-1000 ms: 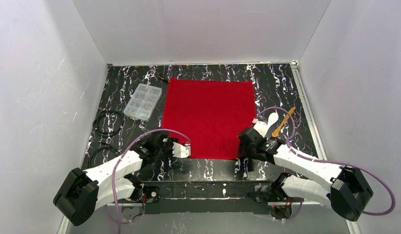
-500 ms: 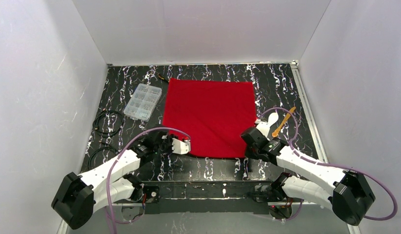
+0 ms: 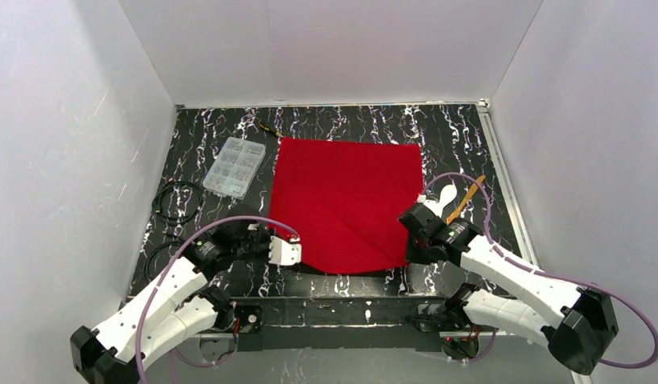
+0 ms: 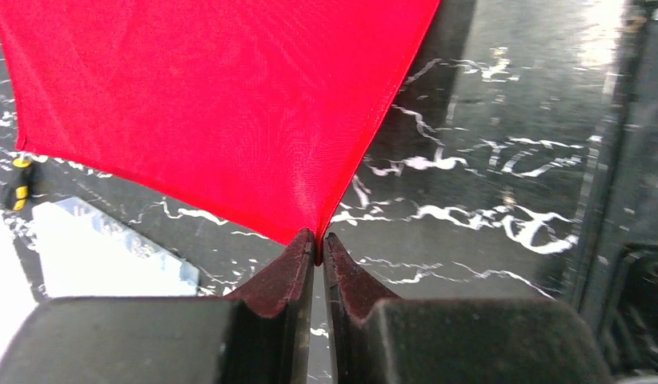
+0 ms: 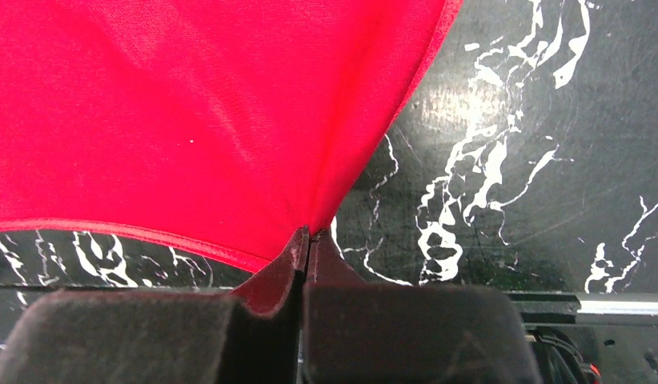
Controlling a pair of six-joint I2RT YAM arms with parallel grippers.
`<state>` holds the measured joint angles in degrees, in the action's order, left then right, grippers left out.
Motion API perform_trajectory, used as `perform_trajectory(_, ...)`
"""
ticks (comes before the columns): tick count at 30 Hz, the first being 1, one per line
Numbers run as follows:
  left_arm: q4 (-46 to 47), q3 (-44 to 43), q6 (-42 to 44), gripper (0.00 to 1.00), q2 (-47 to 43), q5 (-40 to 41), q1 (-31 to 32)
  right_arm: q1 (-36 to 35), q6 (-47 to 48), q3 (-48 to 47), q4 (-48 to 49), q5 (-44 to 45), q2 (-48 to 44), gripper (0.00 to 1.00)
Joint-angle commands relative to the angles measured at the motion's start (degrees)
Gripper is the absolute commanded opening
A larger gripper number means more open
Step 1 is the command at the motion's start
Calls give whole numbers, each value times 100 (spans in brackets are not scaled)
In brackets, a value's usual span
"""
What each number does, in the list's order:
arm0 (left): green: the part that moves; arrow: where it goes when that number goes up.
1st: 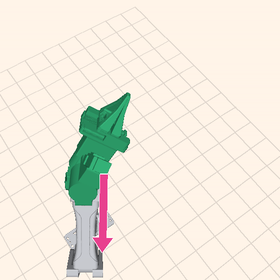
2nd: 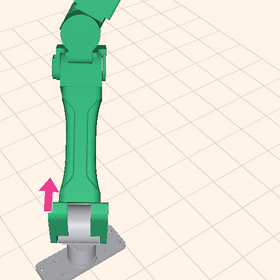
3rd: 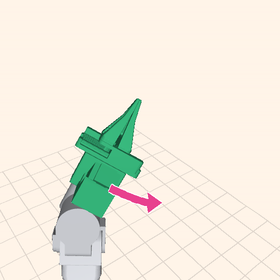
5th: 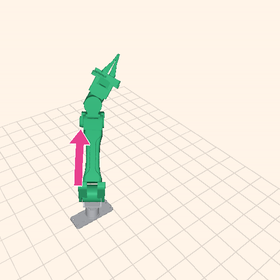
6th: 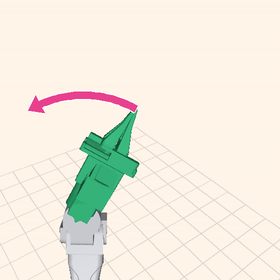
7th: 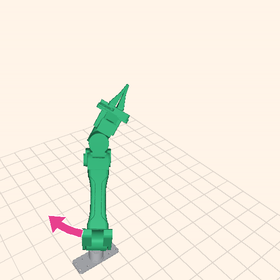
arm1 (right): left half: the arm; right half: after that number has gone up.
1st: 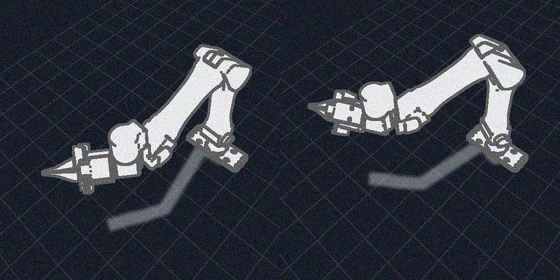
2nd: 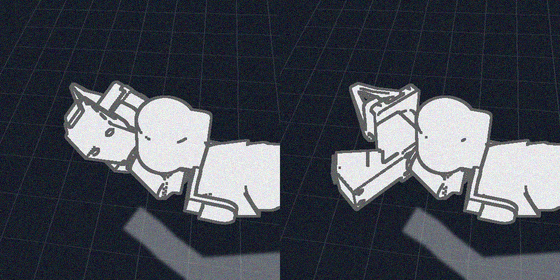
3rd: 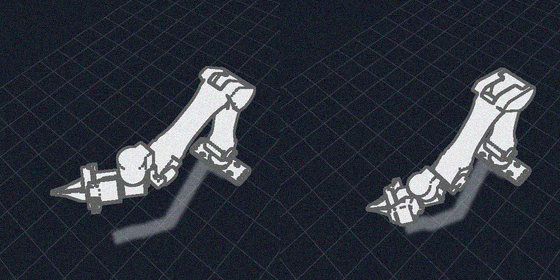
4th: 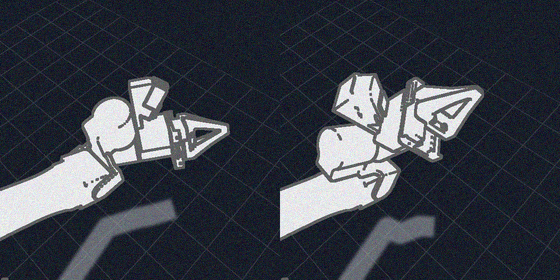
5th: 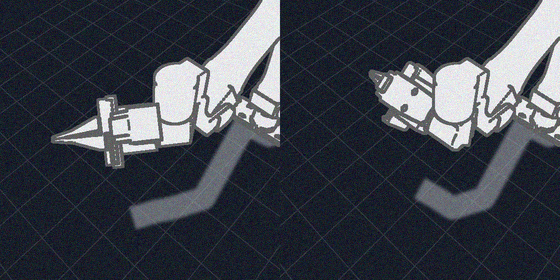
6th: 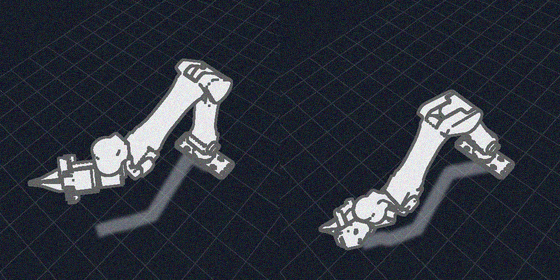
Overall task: Fold the napkin into a case and place the utensils inside
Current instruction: Pick up the flattened napkin from the center of the board, then fold and flatten the napkin at the center of the board.
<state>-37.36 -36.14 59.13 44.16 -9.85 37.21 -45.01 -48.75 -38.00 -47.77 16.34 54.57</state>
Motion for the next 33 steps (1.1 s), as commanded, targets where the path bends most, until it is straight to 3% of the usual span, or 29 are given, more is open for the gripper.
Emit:
perform_trajectory(1, -1447, -371, -141, 7, -273, -629, 16, 5, 252, -87, -446, -359, 123, 1)
perform_trajectory(6, -1936, -414, -143, 0, -478, -691, 14, 7, 430, 144, -281, -785, 446, 3)
perform_trajectory(13, -1621, -17, -71, 0, -702, -395, 14, 7, 450, -232, -358, -386, 337, 1)
perform_trajectory(25, 175, -299, -107, 0, -272, 733, -30, 115, 718, -1477, -859, 276, 623, 1)
perform_trajectory(33, 1257, -782, -224, 0, 585, 1266, -433, 918, 1445, -2268, -345, 475, 1213, 1)
